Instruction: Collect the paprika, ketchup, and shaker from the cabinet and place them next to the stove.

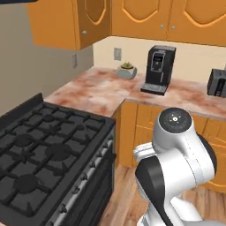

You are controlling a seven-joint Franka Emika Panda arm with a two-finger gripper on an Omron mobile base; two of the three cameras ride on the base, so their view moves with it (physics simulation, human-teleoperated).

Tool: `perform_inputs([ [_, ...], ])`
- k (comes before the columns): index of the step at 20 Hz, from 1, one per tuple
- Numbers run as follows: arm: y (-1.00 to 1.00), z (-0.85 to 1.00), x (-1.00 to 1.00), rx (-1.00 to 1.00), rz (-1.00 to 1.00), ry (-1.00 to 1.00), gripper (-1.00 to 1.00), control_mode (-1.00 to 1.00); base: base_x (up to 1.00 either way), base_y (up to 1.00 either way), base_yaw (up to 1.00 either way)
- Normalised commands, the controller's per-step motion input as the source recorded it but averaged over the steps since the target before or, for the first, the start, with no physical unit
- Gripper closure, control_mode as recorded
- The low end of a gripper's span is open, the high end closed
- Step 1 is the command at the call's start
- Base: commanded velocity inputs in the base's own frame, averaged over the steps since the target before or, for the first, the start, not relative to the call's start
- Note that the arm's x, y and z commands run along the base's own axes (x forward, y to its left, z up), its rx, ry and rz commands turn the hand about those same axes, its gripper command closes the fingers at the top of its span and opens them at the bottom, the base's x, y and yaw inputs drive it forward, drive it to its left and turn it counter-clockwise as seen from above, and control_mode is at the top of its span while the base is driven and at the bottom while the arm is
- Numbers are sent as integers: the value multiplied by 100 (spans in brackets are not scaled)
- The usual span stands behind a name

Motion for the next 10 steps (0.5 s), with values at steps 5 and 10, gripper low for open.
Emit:
perform_inputs([
  [5, 0, 0, 0, 0, 0, 0, -100, 100, -23, 0, -64],
  [10, 0, 0, 0, 0, 0, 0, -100, 100, -16, 0, -63],
])
